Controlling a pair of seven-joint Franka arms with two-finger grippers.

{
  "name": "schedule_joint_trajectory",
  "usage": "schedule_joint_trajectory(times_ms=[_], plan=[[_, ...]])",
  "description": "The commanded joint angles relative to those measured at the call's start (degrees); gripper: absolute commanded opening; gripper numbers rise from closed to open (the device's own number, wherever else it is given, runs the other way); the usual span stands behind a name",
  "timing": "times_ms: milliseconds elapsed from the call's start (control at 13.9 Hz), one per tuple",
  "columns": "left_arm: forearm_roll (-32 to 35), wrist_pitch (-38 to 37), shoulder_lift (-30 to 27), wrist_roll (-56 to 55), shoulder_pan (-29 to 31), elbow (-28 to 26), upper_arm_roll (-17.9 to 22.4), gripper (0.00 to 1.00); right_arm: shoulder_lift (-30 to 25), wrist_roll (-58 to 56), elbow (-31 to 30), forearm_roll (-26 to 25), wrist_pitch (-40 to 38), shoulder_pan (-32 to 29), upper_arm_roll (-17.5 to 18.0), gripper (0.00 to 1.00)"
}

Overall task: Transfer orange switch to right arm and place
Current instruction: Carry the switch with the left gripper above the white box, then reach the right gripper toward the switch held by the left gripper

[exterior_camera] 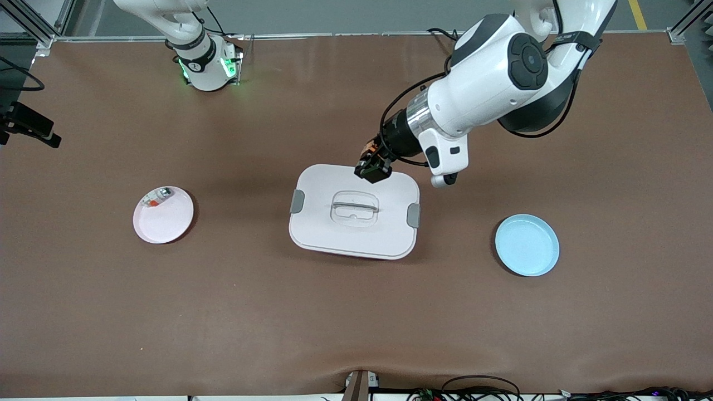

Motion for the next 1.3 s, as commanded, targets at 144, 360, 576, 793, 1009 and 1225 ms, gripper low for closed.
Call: schedule_joint_trajectory(times_ms=[144,360,576,793,1009,1225], plan=[[-0.5,1.4,2.1,-4.9,-2.7,3.1,0.2,0.00,0.7,0.1,1.5,0.9,-0.4,-0.6,0.5,1.00],[-0.3,2.2,2.1,-6.9,-3.8,3.1,0.3,0.00,0.7,0.8,1.5,1.9,-0.9,1.6,1.7,1.00],[-0.2,2.2,2.1,-8.3,-4.1,3.1,0.3,0.00,0.4,5.1,2.3,1.8,-1.2,8.9,3.2,1.00],[-0.1,2.2,2.1,-8.9,-5.0,3.2,0.6,0.00,0.6,15.1,3.0,3.8,-0.4,15.3,4.0,1.00],[-0.1,2.2,2.1,-9.0,-5.0,3.2,0.6,0.00,1.3,22.1,1.7,10.1,6.7,20.0,4.0,1.00],[0.0,2.2,2.1,-9.0,-5.1,3.2,0.5,0.00,3.4,29.9,0.1,17.3,13.9,22.1,4.0,1.00]])
